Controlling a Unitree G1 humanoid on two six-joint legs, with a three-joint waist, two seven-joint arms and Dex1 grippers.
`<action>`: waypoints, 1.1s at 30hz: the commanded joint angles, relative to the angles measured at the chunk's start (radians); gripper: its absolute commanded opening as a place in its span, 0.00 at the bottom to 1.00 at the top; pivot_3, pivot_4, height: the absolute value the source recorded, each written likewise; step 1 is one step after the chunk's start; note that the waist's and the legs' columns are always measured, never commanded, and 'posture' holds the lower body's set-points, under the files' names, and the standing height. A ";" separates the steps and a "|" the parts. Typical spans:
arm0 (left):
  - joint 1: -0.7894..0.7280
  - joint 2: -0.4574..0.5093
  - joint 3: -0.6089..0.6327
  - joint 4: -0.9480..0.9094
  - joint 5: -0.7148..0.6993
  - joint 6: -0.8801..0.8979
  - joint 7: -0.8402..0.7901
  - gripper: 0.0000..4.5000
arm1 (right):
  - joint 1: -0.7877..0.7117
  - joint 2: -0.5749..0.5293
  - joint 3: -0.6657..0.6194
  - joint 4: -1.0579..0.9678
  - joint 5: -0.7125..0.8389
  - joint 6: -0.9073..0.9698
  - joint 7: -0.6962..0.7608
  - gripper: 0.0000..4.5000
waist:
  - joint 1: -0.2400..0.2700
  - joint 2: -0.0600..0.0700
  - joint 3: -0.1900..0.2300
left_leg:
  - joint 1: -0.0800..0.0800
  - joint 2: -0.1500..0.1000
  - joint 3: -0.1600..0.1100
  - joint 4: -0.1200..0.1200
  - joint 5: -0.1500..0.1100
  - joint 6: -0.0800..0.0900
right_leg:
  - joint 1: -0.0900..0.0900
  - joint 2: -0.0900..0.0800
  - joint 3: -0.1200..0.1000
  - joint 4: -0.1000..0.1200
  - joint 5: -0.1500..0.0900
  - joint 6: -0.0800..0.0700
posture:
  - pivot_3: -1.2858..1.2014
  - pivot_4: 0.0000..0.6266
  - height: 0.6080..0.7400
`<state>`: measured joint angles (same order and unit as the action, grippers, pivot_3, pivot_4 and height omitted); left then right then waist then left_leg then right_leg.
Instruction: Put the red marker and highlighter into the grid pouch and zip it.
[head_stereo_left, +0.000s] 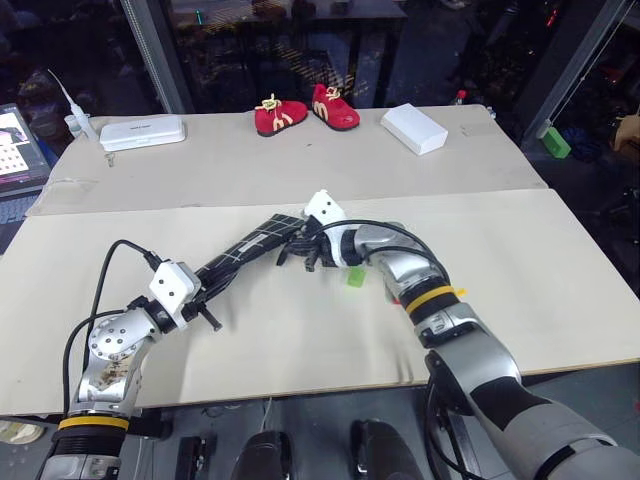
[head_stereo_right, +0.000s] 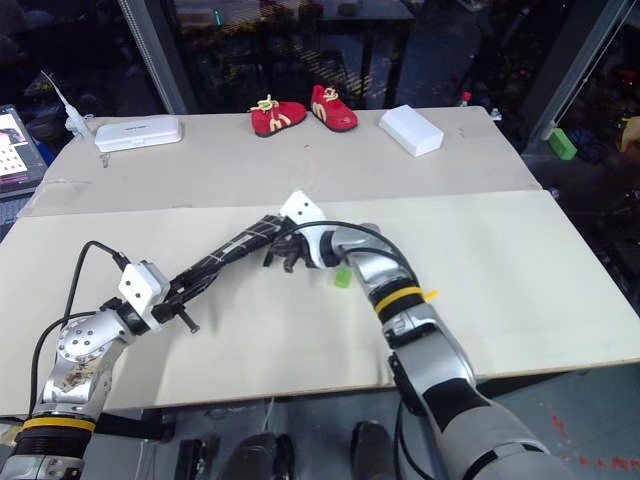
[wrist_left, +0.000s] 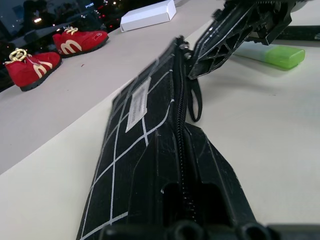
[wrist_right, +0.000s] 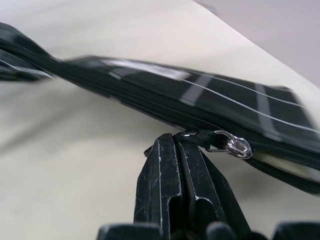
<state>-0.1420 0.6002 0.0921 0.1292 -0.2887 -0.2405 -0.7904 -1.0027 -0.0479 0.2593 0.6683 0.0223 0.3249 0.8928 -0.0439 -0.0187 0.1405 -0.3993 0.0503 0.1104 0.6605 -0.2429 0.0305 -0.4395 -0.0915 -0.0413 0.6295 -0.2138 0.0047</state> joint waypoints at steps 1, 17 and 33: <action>-0.023 -0.004 0.010 -0.028 0.002 -0.002 -0.003 0.00 | -0.035 0.046 0.023 -0.065 0.006 -0.021 0.015 0.00 | 0.001 0.000 0.000 | 0.000 0.000 0.000 0.000 0.000 0.000 | 0.000 0.000 0.000 0.000 0.000 0.000 | 0.52 0.24 1.00; -0.033 -0.002 0.016 -0.038 -0.002 0.014 -0.019 0.00 | -0.006 0.061 0.085 -0.151 0.031 0.023 0.128 0.00 | 0.001 0.000 0.000 | 0.000 0.000 0.000 0.000 0.000 0.000 | 0.000 0.000 -0.001 0.000 0.000 0.000 | 0.52 0.24 1.00; -0.012 -0.028 0.024 -0.097 -0.015 0.028 -0.016 0.00 | 0.277 -0.390 -0.061 -0.749 0.312 0.416 0.382 1.00 | 0.031 0.000 0.000 | -0.002 -0.001 -0.001 0.001 -0.001 0.001 | 0.001 -0.001 -0.001 -0.002 0.000 0.001 | 0.52 0.24 1.00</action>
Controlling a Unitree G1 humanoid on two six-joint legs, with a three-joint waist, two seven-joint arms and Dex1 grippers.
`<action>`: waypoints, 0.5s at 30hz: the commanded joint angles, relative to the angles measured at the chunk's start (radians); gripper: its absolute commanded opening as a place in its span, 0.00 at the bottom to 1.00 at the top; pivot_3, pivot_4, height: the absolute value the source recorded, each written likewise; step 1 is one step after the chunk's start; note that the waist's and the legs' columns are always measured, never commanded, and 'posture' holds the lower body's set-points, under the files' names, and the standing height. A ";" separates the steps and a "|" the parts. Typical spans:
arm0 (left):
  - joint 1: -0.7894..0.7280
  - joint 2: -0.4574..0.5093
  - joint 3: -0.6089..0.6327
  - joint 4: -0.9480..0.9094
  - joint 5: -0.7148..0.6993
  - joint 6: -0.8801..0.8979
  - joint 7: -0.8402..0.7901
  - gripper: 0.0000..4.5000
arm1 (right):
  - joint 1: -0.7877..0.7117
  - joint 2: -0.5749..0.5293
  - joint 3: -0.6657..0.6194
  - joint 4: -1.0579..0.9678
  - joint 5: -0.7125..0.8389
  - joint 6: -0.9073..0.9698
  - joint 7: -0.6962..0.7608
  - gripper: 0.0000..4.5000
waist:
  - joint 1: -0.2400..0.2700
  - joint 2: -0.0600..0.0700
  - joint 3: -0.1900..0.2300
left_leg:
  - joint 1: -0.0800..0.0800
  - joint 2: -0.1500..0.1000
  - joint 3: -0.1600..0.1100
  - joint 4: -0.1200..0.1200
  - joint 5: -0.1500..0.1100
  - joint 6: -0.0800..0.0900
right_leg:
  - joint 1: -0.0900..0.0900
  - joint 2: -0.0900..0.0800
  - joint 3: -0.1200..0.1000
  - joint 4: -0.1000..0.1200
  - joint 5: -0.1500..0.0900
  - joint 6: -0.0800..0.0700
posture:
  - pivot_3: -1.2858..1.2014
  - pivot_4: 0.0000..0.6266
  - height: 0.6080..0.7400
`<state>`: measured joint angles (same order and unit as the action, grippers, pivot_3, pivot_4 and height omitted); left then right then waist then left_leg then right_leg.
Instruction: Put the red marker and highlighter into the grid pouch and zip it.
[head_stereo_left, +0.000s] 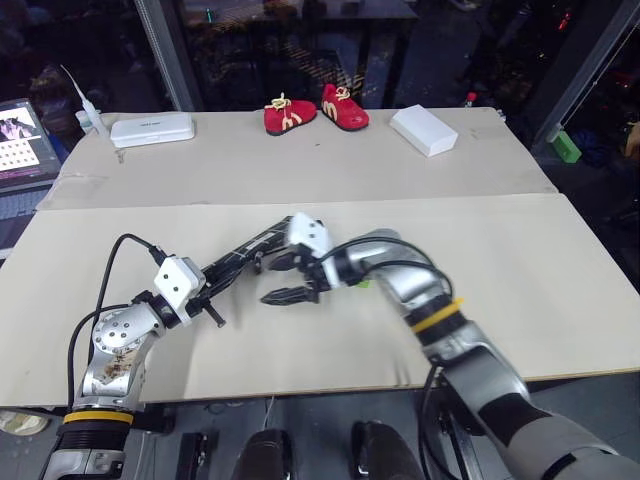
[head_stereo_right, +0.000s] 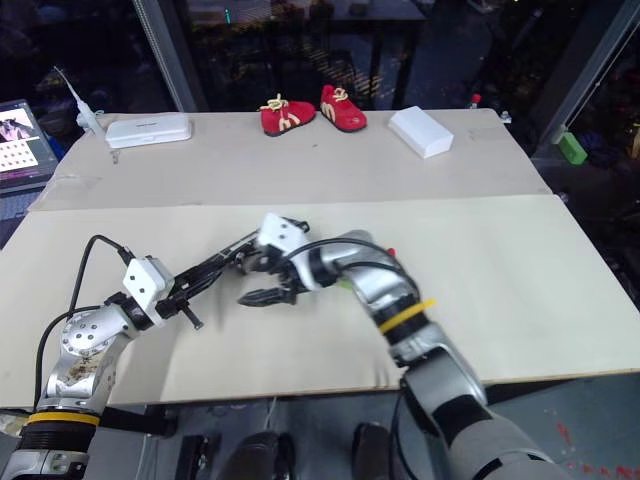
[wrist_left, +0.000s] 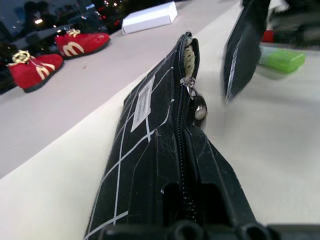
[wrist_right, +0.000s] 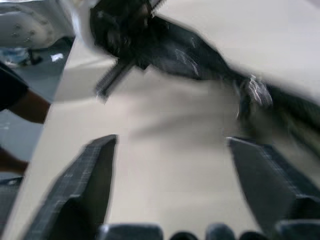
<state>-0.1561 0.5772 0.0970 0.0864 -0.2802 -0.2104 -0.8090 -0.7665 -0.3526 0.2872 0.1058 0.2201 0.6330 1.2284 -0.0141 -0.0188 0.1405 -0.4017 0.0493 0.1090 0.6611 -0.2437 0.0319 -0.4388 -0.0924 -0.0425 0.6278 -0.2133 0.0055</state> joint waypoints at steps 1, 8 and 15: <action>0.008 -0.008 0.020 -0.065 -0.028 0.000 0.001 0.00 | 0.069 -0.128 -0.141 -0.237 0.134 0.156 0.011 1.00 | 0.002 0.000 0.000 | 0.000 0.000 0.000 0.000 0.000 0.000 | 0.000 0.000 0.000 -0.002 0.000 0.000 | 0.52 0.24 1.00; 0.029 -0.019 0.017 -0.085 -0.029 0.006 -0.005 0.00 | 0.182 -0.139 -0.379 -0.328 0.059 0.359 -0.457 1.00 | -0.003 -0.001 0.000 | 0.007 0.001 0.000 0.000 0.000 -0.001 | 0.002 0.002 0.002 0.000 0.000 -0.002 | 0.52 0.24 1.00; -0.005 -0.041 -0.013 -0.052 -0.020 0.004 -0.022 0.00 | 0.336 -0.041 -0.383 -0.367 -0.021 0.371 -0.738 1.00 | 0.002 -0.001 0.000 | 0.003 -0.001 0.002 0.000 0.001 -0.001 | 0.000 0.002 0.002 -0.001 -0.001 -0.002 | 0.52 0.24 1.00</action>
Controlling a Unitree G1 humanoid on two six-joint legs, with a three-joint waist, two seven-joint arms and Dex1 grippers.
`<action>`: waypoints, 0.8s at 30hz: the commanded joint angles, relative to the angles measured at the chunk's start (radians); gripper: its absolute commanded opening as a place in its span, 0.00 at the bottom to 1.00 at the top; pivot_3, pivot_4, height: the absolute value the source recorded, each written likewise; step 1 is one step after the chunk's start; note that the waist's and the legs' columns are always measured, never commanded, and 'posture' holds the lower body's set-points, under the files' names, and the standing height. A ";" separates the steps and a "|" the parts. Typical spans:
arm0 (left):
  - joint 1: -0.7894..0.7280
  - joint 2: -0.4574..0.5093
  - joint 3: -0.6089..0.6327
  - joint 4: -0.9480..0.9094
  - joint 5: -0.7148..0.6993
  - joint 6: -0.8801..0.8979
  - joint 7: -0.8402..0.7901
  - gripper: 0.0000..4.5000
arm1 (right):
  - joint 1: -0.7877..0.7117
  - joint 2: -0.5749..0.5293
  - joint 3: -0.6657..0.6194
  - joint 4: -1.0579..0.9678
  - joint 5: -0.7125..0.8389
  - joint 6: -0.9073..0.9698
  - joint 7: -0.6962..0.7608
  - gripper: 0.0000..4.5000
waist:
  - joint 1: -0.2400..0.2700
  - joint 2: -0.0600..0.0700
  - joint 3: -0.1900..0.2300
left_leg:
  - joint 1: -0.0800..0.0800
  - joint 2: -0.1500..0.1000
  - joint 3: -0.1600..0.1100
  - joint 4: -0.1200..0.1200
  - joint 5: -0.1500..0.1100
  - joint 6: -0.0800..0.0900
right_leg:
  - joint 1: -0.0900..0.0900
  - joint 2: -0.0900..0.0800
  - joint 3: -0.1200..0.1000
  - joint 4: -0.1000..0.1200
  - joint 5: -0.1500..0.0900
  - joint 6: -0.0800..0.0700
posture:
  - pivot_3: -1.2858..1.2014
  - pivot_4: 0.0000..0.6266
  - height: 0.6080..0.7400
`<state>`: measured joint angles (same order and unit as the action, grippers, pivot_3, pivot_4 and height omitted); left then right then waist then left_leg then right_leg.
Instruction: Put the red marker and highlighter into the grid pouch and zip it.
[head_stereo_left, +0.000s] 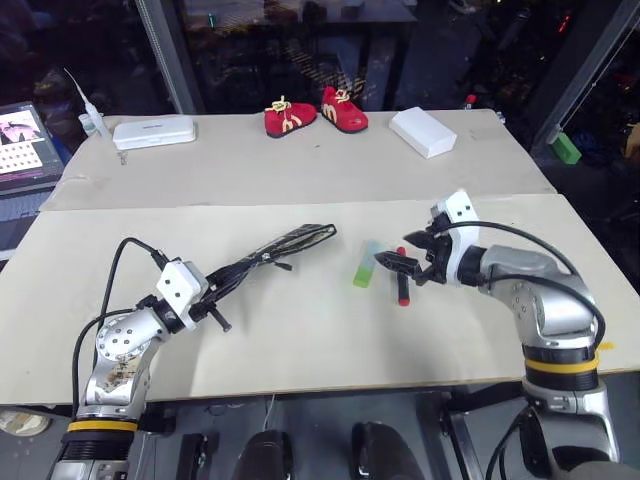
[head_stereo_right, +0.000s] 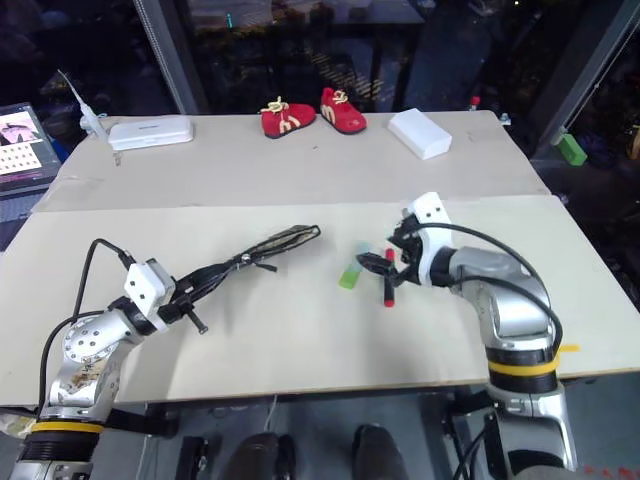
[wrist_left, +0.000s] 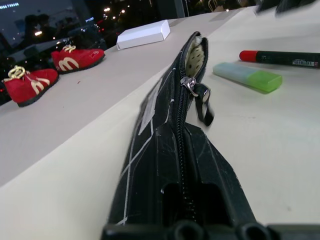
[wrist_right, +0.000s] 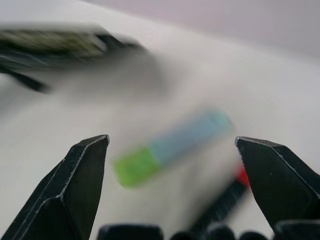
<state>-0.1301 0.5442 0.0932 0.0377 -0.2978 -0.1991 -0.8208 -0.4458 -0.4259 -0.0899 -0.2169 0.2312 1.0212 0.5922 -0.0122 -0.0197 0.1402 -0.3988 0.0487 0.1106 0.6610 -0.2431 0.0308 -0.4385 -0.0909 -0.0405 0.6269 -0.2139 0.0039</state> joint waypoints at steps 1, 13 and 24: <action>-0.039 -0.011 -0.013 0.006 -0.001 -0.009 -0.013 0.00 | 0.022 0.046 0.000 -0.030 -0.044 -0.028 -0.130 1.00 | 0.000 0.000 0.000 | 0.000 0.000 0.000 0.000 0.000 0.000 | 0.000 0.000 0.000 0.000 0.000 0.000 | 0.52 0.24 1.00; -0.061 -0.032 -0.016 0.032 -0.001 -0.019 -0.018 0.00 | 0.076 0.024 0.081 0.052 -0.104 -0.115 -0.195 0.88 | -0.002 0.000 0.000 | 0.000 -0.001 -0.001 0.000 0.000 0.000 | 0.001 0.001 0.000 -0.001 0.000 0.001 | 0.52 0.24 1.00; -0.047 -0.033 -0.006 0.021 -0.001 -0.029 -0.008 0.00 | 0.170 -0.032 0.118 0.207 -0.166 -0.281 -0.219 0.12 | 0.007 -0.007 -0.005 | 0.014 0.000 -0.002 0.000 -0.001 0.001 | 0.017 -0.001 -0.001 -0.004 -0.005 0.007 | 0.52 0.24 1.00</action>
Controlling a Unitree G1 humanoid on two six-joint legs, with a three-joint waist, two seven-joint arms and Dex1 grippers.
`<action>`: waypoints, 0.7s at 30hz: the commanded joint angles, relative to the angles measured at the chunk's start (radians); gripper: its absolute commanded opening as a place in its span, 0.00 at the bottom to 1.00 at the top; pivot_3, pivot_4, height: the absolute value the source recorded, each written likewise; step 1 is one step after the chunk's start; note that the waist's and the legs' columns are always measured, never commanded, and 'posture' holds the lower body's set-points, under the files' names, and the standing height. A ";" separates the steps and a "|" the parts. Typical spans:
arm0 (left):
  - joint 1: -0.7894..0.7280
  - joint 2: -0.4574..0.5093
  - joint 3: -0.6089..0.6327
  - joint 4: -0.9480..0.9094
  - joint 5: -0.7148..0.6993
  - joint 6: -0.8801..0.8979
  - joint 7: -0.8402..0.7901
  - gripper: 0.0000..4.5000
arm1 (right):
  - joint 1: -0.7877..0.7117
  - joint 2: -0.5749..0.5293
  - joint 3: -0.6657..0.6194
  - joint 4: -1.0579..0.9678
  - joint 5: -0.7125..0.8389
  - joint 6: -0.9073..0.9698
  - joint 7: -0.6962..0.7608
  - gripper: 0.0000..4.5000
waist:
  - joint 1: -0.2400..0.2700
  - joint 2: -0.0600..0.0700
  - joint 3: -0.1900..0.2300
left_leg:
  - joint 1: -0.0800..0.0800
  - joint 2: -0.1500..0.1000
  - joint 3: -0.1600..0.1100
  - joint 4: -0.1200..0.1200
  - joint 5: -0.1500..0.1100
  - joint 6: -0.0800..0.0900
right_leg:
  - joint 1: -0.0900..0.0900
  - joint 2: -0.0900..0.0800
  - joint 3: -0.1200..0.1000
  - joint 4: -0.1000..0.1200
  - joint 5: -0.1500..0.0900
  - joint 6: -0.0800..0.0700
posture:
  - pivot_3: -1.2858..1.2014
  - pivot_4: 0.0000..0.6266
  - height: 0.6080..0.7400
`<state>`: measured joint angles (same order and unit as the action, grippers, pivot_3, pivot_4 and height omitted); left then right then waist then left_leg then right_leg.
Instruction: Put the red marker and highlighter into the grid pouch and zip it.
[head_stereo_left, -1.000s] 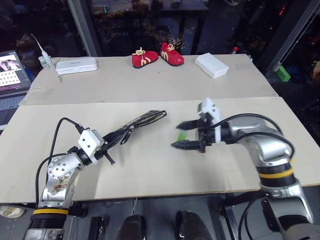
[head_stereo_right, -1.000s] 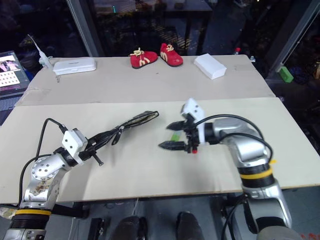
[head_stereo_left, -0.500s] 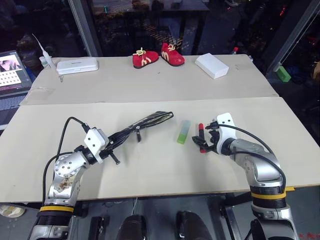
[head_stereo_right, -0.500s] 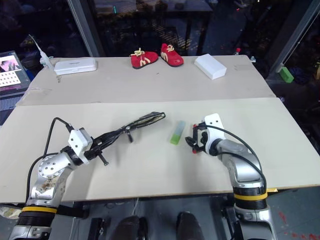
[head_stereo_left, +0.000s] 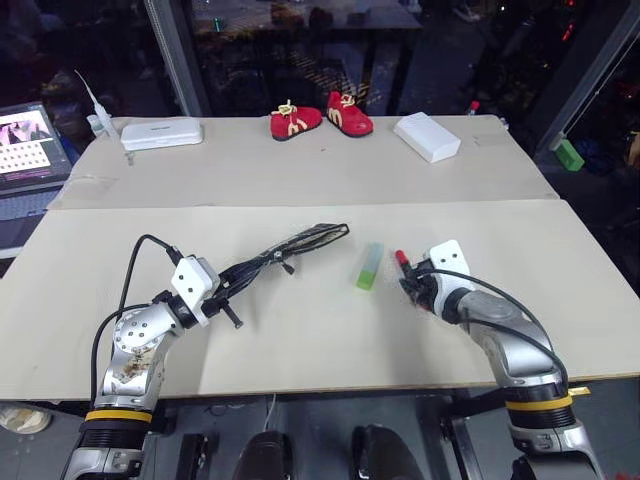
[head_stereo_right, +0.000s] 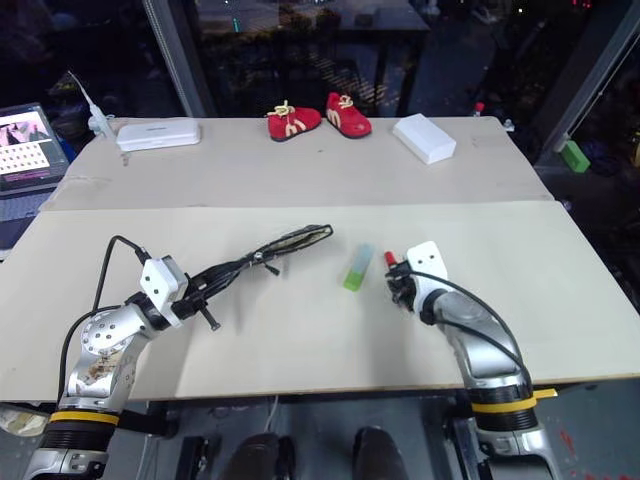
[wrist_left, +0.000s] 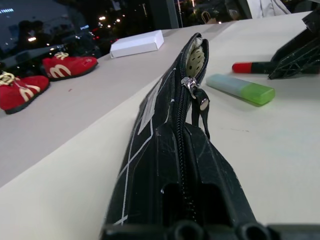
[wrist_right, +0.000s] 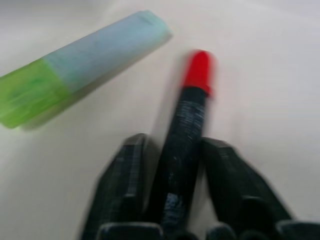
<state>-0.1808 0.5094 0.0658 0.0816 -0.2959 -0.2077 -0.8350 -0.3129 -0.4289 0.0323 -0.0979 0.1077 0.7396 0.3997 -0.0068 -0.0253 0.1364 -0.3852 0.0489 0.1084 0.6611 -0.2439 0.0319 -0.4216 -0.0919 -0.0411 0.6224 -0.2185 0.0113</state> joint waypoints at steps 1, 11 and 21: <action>0.006 0.003 0.022 -0.025 -0.004 -0.020 0.006 0.00 | 0.030 -0.029 -0.008 0.095 -0.044 -0.010 -0.029 0.12 | 0.003 -0.002 -0.002 | 0.000 0.000 0.000 0.000 0.000 0.000 | 0.000 0.000 0.000 0.000 0.000 0.001 | 0.52 0.24 1.00; 0.008 0.013 0.019 -0.032 -0.010 -0.008 -0.009 0.00 | -0.179 -0.074 -0.027 0.085 0.033 -0.408 0.183 0.12 | -0.007 0.002 0.001 | -0.006 0.000 -0.004 0.000 0.000 0.000 | -0.007 0.001 0.002 0.000 0.003 -0.005 | 0.52 0.24 1.00; -0.002 0.006 0.005 -0.022 -0.012 0.000 -0.032 0.00 | -0.240 -0.258 0.194 0.077 -0.102 -0.893 0.555 0.12 | -0.007 0.001 0.002 | -0.005 -0.001 -0.005 0.000 -0.002 0.002 | -0.004 0.000 0.001 -0.001 0.002 -0.003 | 0.52 0.24 1.00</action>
<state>-0.1681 0.5125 0.0676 0.0794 -0.2979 -0.2052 -0.8604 -0.5080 -0.6711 0.2377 -0.0069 0.0161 -0.0740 0.9328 -0.0134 -0.0238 0.1380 -0.3898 0.0480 0.1035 0.6614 -0.2459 0.0338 -0.4256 -0.0922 -0.0400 0.6203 -0.2164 0.0080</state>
